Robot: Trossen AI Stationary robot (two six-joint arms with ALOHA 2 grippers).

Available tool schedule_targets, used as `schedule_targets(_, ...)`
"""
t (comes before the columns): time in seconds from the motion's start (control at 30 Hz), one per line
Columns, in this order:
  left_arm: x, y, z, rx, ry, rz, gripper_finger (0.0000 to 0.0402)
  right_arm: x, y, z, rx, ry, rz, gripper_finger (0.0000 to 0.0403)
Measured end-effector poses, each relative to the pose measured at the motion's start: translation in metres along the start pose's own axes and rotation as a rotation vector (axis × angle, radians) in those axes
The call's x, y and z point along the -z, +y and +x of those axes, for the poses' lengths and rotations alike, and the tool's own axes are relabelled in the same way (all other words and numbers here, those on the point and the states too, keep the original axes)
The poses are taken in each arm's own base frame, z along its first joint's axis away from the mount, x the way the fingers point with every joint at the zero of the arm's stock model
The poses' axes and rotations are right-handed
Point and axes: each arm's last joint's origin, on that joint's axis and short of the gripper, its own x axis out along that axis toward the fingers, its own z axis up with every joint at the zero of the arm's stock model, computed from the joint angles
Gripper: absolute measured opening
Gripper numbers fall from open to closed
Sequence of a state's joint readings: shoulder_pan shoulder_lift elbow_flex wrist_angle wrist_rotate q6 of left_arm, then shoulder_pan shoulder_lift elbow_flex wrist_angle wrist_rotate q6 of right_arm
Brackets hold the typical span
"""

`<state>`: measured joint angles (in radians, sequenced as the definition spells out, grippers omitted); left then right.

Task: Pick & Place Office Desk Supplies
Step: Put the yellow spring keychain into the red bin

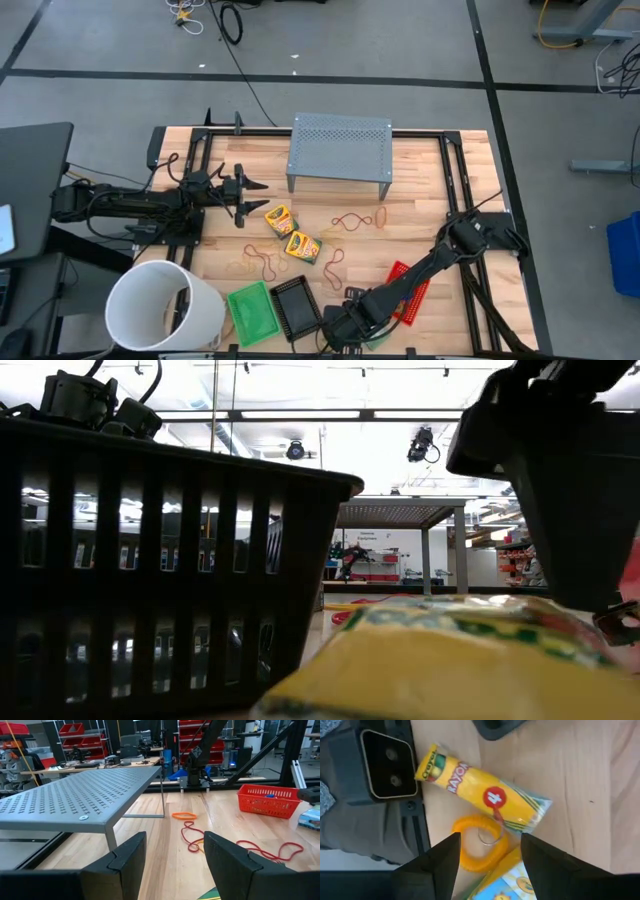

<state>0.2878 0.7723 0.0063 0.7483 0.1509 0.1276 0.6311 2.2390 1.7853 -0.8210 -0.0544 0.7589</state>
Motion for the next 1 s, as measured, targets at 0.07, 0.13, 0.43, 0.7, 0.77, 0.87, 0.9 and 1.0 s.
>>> schedule_targets(0.07,0.0,0.0,0.0,0.0,0.001,0.0,0.0204,0.004,0.0,0.005,0.016,0.024,-0.016,0.0213)
schedule_targets(0.13,0.0,0.0,0.0,0.0,0.002,0.001,0.0204,0.005,0.0,0.011,0.02,0.038,-0.021,0.0213)
schedule_targets(0.43,0.001,0.0,0.0,0.0,0.006,0.004,0.0204,0.008,-0.002,0.021,0.044,0.074,-0.056,0.0212)
schedule_targets(0.7,0.001,0.0,0.0,0.001,0.009,0.006,0.0204,0.011,-0.01,0.021,0.195,0.051,-0.09,0.016)
schedule_targets(0.77,0.001,0.0,0.0,0.001,0.013,0.006,0.0204,0.011,-0.013,0.024,0.216,0.053,-0.099,0.0128)
schedule_targets(0.87,0.001,0.0,0.0,0.0,0.013,0.006,0.0204,0.009,-0.019,0.026,0.236,0.07,-0.098,0.007)
schedule_targets(0.9,0.001,0.0,0.0,0.0,0.014,0.006,0.0204,0.008,-0.021,0.027,0.237,0.074,-0.094,0.0047)
schedule_targets(1.0,0.001,0.0,0.0,0.0,0.014,0.006,0.0204,0.005,-0.024,0.027,0.241,0.075,-0.099,0.0015)
